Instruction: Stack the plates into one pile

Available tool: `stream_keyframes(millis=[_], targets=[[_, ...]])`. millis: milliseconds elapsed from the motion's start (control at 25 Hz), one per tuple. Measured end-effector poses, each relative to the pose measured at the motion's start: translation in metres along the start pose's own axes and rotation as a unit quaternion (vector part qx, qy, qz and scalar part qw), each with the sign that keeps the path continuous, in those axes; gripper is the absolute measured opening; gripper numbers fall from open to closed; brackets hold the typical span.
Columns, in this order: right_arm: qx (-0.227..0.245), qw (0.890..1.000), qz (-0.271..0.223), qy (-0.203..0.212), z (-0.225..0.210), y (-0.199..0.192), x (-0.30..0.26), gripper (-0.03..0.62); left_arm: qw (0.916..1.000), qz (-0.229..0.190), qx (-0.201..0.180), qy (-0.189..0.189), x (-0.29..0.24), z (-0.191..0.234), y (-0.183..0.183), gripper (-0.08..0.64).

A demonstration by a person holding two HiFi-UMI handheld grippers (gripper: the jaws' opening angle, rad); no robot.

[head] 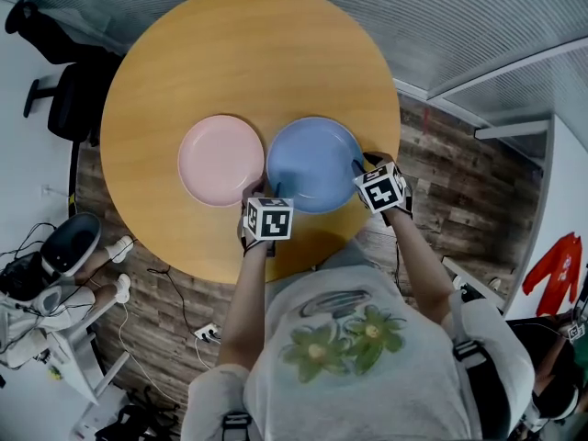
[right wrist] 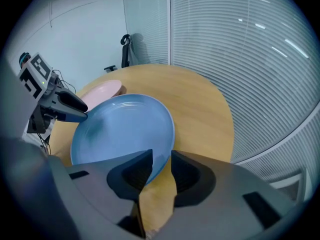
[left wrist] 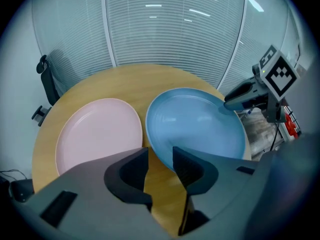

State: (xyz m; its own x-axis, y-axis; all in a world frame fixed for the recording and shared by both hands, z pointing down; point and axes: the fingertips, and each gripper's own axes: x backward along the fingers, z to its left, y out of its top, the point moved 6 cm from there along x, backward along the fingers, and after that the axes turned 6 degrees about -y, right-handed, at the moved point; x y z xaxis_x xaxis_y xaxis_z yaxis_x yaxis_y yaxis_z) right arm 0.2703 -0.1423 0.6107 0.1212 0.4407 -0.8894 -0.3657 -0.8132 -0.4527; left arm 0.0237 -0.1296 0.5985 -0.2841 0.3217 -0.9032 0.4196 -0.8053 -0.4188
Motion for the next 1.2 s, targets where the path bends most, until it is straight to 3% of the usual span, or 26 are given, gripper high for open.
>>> stream_keyframes(millis=[200,480,640,840,1080,1200], targets=[[-0.033,0.998,-0.05,0.009,0.012,0.013,0.028,0.086,0.9991,-0.039,-0.004,-0.017,0.031,0.004,-0.001,0.158],[-0.046,0.983,-0.13,0.12,0.063,0.033,0.067,0.057,0.9932,-0.11,0.03,-0.024,0.078,0.02,-0.015,0.039],[-0.038,0.977,-0.137,0.157,0.107,0.027,0.083,0.051,0.9913,-0.116,0.034,-0.052,0.107,0.013,-0.044,0.025],[-0.012,0.975,-0.128,0.182,0.146,0.029,0.079,0.051,0.9917,-0.107,0.038,-0.06,0.112,0.018,-0.065,0.02],[0.029,0.965,-0.142,0.217,0.2,0.035,0.09,0.051,0.9916,-0.097,0.077,-0.038,0.135,0.044,-0.104,0.021],[0.05,0.964,-0.15,0.213,0.216,0.043,0.093,0.052,0.9893,-0.102,0.101,-0.022,0.144,0.062,-0.116,0.023]])
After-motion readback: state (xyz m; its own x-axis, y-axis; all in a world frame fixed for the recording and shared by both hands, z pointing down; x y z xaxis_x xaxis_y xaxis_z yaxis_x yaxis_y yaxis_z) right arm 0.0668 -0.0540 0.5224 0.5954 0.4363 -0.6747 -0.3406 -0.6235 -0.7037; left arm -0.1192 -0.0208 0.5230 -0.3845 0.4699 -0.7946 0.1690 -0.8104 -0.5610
